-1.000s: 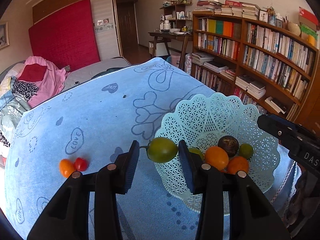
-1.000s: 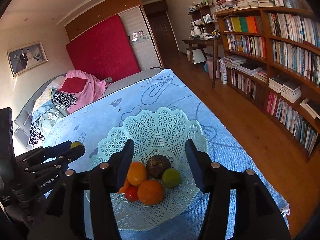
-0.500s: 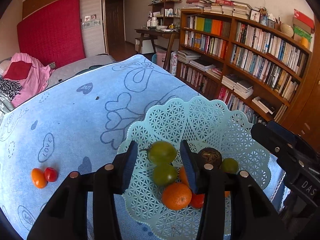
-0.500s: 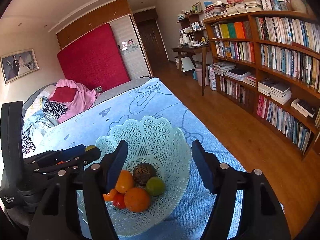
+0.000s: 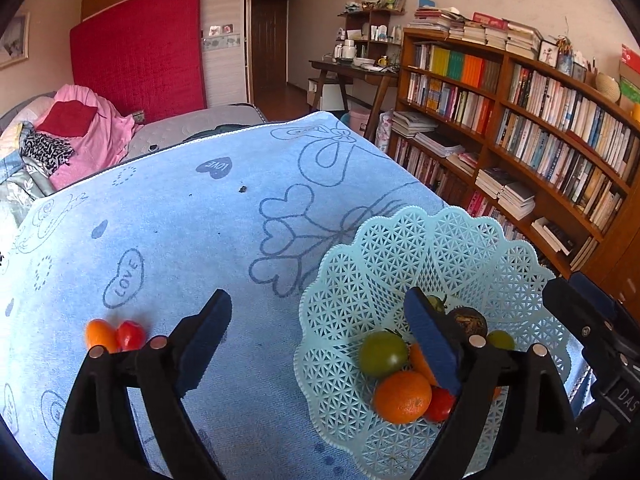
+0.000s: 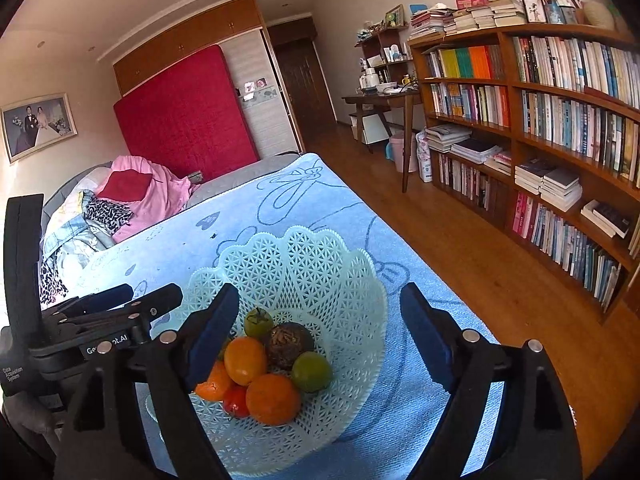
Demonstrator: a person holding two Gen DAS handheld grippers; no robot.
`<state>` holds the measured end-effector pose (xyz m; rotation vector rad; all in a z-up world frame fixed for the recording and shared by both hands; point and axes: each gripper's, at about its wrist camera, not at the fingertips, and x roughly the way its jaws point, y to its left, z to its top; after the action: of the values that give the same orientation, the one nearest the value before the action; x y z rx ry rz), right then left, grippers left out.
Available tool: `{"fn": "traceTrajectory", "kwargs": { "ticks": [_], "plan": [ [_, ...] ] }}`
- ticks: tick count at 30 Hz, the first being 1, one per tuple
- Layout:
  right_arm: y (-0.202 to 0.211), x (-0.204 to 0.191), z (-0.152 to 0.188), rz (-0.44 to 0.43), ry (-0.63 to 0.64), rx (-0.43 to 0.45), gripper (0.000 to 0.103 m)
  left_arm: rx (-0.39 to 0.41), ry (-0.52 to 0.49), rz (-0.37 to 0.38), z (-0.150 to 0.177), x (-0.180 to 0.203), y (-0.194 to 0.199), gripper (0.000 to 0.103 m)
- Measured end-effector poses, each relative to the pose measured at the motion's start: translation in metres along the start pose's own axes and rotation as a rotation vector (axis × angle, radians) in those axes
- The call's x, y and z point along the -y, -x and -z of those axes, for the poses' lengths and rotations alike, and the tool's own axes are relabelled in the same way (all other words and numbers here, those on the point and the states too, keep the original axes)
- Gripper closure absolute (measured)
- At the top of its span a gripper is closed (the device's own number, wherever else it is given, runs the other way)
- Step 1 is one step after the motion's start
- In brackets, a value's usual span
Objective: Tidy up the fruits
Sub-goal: 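Open the right tool over the basket while the left tool releases its tomato there, then move both open tools from the basket toward the small orange and red tomato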
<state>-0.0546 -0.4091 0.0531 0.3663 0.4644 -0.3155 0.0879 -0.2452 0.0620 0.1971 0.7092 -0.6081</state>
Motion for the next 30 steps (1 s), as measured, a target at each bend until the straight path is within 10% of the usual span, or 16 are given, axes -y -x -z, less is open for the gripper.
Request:
{"fn": "traceTrajectory", "kwargs": {
  "ticks": [30],
  "plan": [
    [-0.015, -0.04, 0.018, -0.025, 0.12, -0.033, 0.019, -0.053, 0.109, -0.177, 0.038, -0.085, 0.012, 0.014]
  ]
}}
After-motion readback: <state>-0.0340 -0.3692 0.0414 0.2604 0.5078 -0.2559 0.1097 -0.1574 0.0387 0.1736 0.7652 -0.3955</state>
